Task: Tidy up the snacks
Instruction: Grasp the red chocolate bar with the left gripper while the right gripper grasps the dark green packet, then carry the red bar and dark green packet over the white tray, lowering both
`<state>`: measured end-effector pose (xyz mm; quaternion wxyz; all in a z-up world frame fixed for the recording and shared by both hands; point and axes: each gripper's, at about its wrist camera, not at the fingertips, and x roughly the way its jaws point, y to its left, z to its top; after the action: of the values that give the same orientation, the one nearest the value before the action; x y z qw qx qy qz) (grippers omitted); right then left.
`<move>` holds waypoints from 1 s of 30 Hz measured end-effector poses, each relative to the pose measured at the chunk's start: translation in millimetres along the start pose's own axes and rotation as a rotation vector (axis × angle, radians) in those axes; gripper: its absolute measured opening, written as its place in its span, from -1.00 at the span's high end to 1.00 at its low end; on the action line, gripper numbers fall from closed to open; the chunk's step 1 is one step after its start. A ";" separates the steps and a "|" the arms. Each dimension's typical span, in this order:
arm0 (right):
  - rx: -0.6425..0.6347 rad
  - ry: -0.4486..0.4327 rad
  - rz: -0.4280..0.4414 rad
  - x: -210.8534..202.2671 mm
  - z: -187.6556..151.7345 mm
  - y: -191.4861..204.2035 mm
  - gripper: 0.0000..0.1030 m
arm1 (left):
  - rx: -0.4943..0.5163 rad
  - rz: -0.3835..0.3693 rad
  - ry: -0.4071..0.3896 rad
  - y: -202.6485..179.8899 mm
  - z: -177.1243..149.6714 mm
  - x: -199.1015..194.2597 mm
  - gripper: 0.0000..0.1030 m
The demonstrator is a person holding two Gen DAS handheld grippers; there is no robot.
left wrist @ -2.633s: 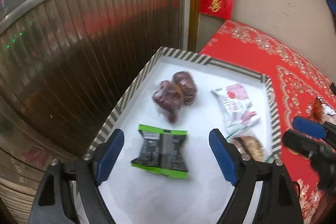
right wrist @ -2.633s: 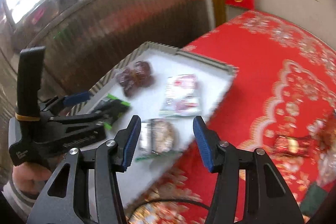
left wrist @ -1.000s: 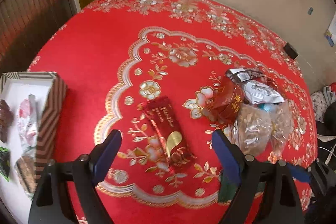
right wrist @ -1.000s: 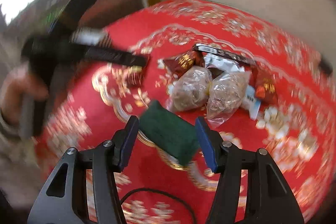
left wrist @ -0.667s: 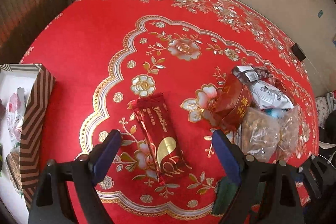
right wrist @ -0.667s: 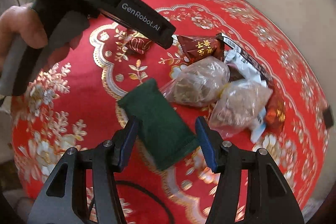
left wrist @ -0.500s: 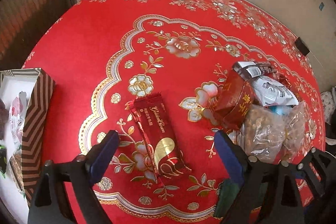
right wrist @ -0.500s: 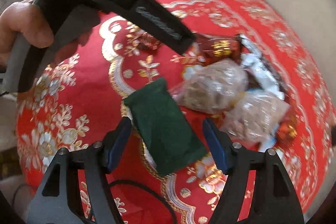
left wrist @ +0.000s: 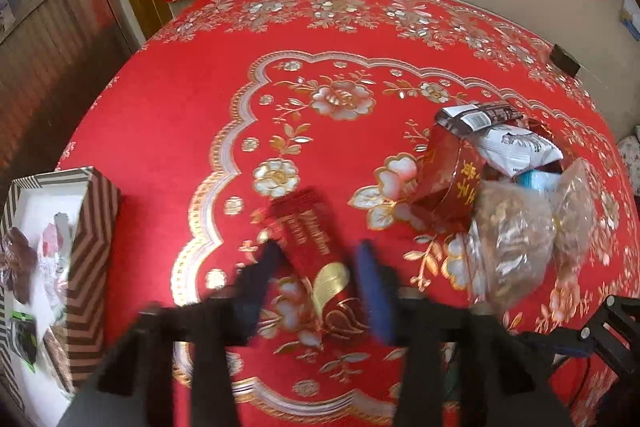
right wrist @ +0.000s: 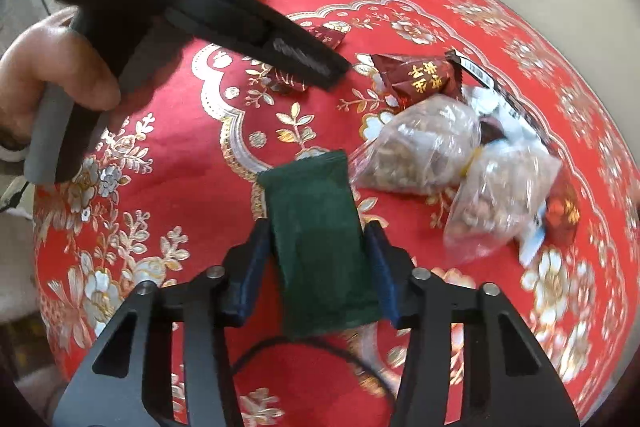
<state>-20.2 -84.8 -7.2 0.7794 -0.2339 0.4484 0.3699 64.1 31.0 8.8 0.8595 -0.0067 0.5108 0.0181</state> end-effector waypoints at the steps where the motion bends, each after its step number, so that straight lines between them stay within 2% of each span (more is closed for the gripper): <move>1: 0.022 -0.008 -0.007 -1.6 -2.4 3.6 0.12 | -0.004 -0.012 0.005 4.3 -1.0 -1.2 0.43; 6: 0.136 -0.058 -0.028 -4.4 -10.2 6.3 0.13 | 0.010 -0.009 -0.006 12.2 -13.5 -9.1 0.44; 10: 0.251 -0.131 -0.004 -17.2 -16.1 5.8 0.13 | 0.017 -0.025 -0.043 17.4 -20.0 -26.8 0.44; 16: 0.326 -0.220 0.001 -29.7 -12.9 20.6 0.13 | -0.002 -0.068 -0.088 38.7 -34.4 -58.2 0.44; 19: 0.362 -0.264 0.026 -33.8 -6.6 27.7 0.13 | 0.000 -0.051 -0.123 50.1 -44.2 -72.6 0.44; 26: 0.351 -0.318 0.081 -32.3 24.7 60.5 0.13 | -0.017 0.026 -0.204 84.6 -64.2 -98.3 0.44; 30: 0.325 -0.326 0.093 -29.6 43.5 80.2 0.13 | -0.042 0.038 -0.221 105.7 -73.7 -105.3 0.44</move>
<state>-70.0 -15.9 37.2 0.8511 -0.0214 0.3804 0.3613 -54.9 131.9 66.8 0.9097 -0.0130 0.4125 0.0460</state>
